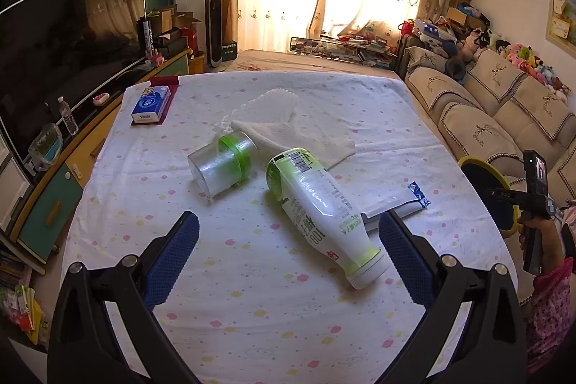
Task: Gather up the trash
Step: 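Carry the pill bottle over the yellow bin and open the right gripper, then grasp the green-labelled white plastic bottle with the left gripper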
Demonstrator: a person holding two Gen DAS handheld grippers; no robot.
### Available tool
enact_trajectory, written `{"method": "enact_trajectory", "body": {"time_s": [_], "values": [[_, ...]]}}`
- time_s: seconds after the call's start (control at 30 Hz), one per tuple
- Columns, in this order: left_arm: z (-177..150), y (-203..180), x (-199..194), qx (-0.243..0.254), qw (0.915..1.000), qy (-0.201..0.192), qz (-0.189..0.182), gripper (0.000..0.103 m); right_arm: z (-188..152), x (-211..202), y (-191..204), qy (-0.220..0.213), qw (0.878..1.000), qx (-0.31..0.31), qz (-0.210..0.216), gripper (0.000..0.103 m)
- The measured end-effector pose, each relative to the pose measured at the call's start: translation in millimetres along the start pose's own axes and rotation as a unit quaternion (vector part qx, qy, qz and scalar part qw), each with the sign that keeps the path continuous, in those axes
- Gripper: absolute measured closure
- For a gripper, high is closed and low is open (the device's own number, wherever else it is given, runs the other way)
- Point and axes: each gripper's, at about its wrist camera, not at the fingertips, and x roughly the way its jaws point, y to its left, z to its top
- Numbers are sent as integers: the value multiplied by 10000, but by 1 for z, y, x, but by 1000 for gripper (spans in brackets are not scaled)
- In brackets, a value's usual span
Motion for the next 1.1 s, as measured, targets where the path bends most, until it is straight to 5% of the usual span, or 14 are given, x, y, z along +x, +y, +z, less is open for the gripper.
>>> {"method": "enact_trajectory", "body": {"time_s": [0.6,1.1], "values": [[13,-22,53,-34,9990,445,-70,5,-4,-19,7,-171,9997,-86,177,45],[35,-13,130,-294,9926,1118,383,5,-6,-14,5,-117,9996,-66,238,45]]}}
